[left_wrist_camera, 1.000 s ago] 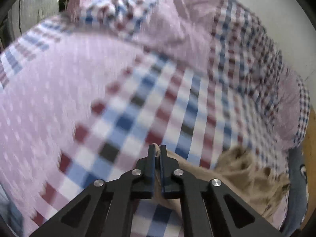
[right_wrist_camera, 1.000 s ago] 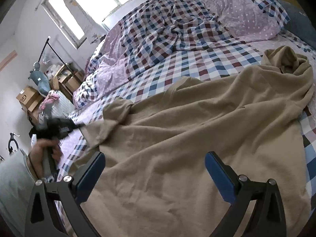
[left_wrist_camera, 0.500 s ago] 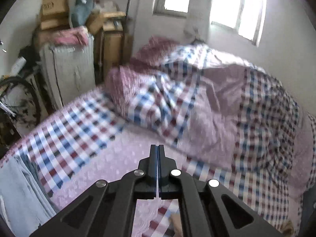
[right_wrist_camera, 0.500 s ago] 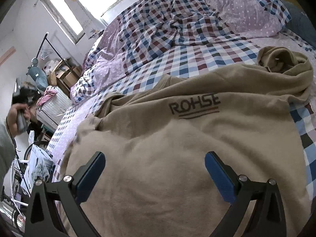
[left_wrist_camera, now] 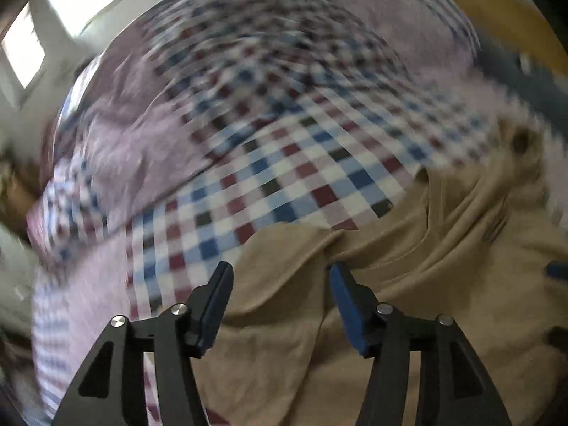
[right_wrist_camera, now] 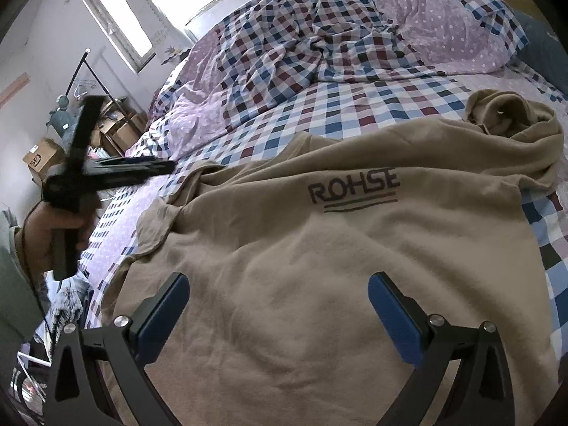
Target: Fold clothes
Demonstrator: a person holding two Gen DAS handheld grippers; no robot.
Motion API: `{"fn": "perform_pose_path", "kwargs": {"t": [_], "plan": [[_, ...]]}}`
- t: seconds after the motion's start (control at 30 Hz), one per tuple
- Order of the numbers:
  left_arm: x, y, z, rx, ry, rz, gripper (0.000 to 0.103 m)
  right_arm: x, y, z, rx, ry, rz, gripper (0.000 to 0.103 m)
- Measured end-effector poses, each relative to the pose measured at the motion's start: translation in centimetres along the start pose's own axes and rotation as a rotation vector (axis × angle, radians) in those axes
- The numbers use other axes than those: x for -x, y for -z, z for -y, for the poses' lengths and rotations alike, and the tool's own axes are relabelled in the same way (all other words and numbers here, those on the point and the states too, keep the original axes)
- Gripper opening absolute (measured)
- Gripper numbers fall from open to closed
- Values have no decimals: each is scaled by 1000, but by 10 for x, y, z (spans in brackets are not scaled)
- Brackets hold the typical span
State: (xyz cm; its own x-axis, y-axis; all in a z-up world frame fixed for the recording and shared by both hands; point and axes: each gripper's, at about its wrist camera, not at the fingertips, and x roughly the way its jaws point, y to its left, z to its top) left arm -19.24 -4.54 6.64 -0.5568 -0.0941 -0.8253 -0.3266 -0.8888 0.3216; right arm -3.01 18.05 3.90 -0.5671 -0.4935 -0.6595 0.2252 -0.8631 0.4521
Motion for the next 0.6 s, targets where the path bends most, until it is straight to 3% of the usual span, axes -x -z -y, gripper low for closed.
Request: {"fn": "perform_pose_path", "kwargs": {"t": [0.13, 0.2, 0.23, 0.33, 0.37, 0.43, 0.6], "plan": [[-31, -15, 22, -128, -125, -60, 61, 5, -6, 7, -26, -12, 9, 103], [-42, -18, 26, -161, -147, -80, 59, 5, -8, 11, -43, -20, 10, 103], [-46, -16, 25, -182, -144, -94, 51, 5, -8, 13, -51, -21, 8, 103], [-54, -11, 36, -258, -118, -136, 11, 2, -8, 20, -87, -26, -4, 103], [-55, -10, 39, -275, -123, -135, 8, 2, -8, 22, -98, -29, -7, 103], [-52, -15, 34, -236, -134, -94, 6, 0, -7, 25, -116, -33, -14, 103], [-26, -35, -22, 39, -181, 49, 5, -2, -4, 27, -117, -27, -23, 103]]}}
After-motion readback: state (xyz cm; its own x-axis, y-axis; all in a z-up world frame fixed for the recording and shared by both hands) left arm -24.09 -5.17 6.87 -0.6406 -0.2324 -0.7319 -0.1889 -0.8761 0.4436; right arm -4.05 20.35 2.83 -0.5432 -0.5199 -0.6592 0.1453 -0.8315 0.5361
